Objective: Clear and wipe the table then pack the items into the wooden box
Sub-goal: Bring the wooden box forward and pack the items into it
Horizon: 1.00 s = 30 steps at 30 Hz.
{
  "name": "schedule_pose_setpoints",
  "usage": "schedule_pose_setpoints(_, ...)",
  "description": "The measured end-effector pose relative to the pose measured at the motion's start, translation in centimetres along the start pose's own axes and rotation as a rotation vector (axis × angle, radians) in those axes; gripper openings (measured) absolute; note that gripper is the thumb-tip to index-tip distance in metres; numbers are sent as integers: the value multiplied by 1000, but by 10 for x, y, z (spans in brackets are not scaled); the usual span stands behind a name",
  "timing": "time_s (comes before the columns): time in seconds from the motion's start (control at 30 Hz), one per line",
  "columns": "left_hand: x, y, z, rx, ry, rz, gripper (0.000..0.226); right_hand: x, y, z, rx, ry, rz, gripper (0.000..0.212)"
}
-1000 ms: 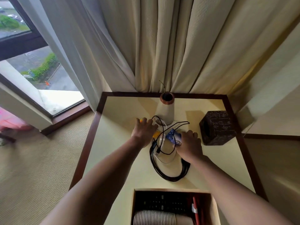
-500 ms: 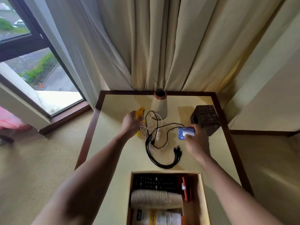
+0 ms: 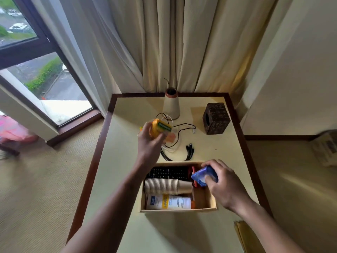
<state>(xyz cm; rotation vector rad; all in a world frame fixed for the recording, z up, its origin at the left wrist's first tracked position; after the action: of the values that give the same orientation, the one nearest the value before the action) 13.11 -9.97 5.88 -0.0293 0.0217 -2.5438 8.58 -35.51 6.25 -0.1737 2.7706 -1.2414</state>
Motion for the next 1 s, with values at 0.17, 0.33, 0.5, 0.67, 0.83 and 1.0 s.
schedule_pose_setpoints(0.17,82,-1,-44,21,-284,-151,29,30,7,0,295,-104,-161,29)
schedule_pose_setpoints(0.33,110,-3,-67,-37,-328,-155,24,37,28,2,511,-312,-197,26)
schedule_pose_setpoints(0.5,112,-6,-62,-45,-347,-171,26,36,46,14,581,-412,-297,40)
schedule_pose_setpoints(0.67,110,-7,-65,-46,-383,-187,26,25,55,17,663,-356,-457,47)
schedule_pose_setpoints(0.83,107,-8,-72,-40,-439,-175,27,16,64,13,756,-365,-457,38)
schedule_pose_setpoints(1.0,103,-6,-74,-34,-475,-197,30,11,71,18,878,-360,-677,23)
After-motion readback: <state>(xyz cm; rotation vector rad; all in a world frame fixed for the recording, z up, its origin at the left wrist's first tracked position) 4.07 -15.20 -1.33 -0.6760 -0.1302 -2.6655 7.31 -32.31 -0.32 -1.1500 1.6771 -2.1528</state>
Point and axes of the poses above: each hand's wrist, its own x-axis away from the middle knuckle, its own y-axis out of the palm, z = x × y, the point moved 5 cm from there along -x, towards the middle knuckle, and after that the axes turned 13 degrees about z, right-handed, at the moved point
